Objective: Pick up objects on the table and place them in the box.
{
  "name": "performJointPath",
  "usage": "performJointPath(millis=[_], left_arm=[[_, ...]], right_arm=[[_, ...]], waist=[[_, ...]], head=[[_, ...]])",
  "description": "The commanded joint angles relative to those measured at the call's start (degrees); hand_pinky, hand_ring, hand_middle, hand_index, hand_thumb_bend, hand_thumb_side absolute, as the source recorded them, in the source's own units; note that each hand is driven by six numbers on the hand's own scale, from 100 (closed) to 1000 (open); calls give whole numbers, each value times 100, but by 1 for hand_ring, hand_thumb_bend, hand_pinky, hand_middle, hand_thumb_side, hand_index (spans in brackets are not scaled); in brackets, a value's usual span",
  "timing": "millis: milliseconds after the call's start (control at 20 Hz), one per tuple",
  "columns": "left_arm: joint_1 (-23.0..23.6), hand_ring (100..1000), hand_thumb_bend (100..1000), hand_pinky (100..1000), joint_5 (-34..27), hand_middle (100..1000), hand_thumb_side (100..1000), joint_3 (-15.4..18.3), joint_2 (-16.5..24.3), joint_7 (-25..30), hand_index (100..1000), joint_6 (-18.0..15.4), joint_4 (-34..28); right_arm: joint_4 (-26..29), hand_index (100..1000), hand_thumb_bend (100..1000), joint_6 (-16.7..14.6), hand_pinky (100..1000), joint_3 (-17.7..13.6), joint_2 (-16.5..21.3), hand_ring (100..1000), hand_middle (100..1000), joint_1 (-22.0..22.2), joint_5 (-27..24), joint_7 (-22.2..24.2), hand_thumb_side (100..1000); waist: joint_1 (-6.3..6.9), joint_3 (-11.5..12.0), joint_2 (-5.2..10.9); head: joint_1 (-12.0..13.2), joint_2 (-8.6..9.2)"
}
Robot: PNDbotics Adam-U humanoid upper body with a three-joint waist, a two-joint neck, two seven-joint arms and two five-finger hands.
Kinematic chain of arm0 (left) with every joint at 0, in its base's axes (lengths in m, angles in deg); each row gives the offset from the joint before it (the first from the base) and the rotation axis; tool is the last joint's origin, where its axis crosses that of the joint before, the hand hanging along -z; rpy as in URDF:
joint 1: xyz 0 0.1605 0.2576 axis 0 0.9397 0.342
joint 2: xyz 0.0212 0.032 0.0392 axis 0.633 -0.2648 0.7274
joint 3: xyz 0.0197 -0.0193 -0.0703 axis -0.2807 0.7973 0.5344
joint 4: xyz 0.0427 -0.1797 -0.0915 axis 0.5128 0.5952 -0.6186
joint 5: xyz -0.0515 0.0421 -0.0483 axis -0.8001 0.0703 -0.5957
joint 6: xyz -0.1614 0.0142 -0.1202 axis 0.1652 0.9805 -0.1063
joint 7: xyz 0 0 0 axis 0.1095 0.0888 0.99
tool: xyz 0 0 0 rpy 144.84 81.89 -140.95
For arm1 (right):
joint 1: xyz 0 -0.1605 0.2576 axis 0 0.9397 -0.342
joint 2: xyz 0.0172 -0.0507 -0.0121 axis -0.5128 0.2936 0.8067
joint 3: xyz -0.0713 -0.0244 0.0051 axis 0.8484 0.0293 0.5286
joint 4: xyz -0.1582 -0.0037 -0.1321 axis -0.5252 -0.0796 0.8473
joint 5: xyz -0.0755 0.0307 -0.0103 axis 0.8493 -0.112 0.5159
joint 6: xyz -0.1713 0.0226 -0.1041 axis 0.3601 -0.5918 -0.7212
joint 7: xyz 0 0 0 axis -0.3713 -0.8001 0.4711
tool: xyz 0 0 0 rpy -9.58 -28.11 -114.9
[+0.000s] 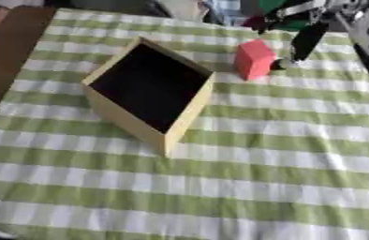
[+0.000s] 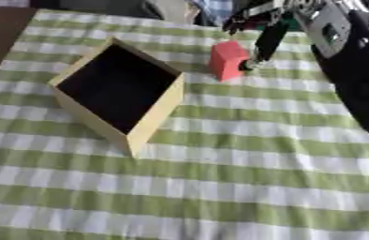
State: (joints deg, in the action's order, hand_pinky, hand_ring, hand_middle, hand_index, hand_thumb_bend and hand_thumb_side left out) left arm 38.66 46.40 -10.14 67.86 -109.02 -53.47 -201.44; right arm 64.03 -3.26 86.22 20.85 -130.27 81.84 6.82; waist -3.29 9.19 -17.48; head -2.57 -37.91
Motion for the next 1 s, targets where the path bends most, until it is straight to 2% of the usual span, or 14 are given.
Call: performJointPath(millis=[50,500,550,700,1000], left_arm=[[-68,488,123,1000,34,480,118,47,111,23,697,-10,-99],[-82,487,120,1000,34,480,120,50,109,27,697,-18,-99],[-82,485,112,1000,35,478,123,49,108,30,696,-20,-99],[-101,484,108,1000,37,478,123,49,103,37,696,-37,-99],[-115,483,102,1000,42,478,126,46,92,52,696,-44,-99]], right_arm=[[182,1000,423,17,1000,-130,146,1000,932,-183,213,-29,100],[204,1000,434,-87,1000,-146,107,1000,940,-238,566,-114,100],[212,1000,477,-96,1000,-119,121,1000,958,-253,604,-125,170],[222,1000,474,-126,1000,-58,128,1000,957,-290,844,-142,171],[156,1000,465,-223,1000,-146,41,1000,956,-337,1289,-244,160]], waist=[[26,20,72],[15,72,15],[12,79,-25],[11,79,-122],[7,96,-198]], head=[[-3,81],[-17,97],[-33,107],[-51,139],[-75,190]])
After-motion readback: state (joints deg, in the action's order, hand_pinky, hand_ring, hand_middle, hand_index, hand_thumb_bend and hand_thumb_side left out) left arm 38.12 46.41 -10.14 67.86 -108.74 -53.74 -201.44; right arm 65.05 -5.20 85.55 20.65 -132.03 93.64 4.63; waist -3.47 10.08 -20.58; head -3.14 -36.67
